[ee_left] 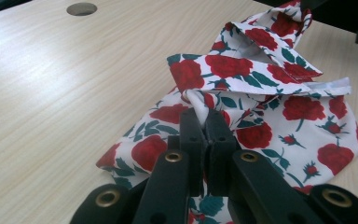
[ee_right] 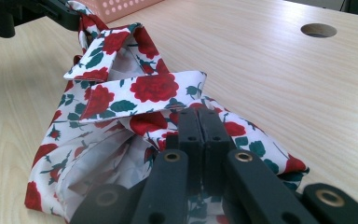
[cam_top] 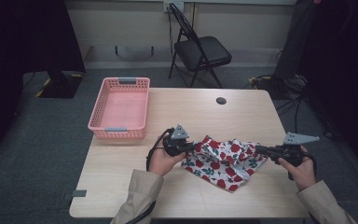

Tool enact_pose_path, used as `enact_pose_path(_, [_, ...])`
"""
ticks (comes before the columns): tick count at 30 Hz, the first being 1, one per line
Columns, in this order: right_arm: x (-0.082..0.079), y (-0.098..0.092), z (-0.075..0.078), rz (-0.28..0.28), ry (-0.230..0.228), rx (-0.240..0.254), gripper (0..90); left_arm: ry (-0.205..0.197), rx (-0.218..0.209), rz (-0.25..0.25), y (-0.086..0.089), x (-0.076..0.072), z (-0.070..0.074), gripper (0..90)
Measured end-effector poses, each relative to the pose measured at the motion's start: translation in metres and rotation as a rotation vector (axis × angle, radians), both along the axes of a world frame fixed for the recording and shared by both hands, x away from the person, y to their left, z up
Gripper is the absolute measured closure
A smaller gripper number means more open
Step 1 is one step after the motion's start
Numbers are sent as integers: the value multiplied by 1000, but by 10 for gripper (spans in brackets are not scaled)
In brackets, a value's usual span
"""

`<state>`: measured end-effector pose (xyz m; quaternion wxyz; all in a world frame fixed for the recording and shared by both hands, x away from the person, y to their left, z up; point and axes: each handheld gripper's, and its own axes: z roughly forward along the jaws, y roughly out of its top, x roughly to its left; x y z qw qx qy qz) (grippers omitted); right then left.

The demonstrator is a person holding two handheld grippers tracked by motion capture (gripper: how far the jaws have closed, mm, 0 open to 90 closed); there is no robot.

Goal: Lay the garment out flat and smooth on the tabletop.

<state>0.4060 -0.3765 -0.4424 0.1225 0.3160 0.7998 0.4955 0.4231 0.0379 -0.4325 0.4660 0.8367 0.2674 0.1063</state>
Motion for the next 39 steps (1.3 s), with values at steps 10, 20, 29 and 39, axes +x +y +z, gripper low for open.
enact_pose_path(10, [14, 3, 4, -13, 0, -2, 892, -12, 4, 5, -4, 14, 7, 882])
enact_pose_path(20, [27, 4, 9, -28, -7, -11, 893, -18, 4, 19, -4, 28, 12, 882])
enact_pose_path(29, [35, 4, 9, -41, -10, -6, 895, -18, 0, 38, -4, 31, 11, 882])
enact_pose_path(39, [42, 7, 11, -70, -30, -4, 896, -34, 0, 84, -5, 38, 12, 882])
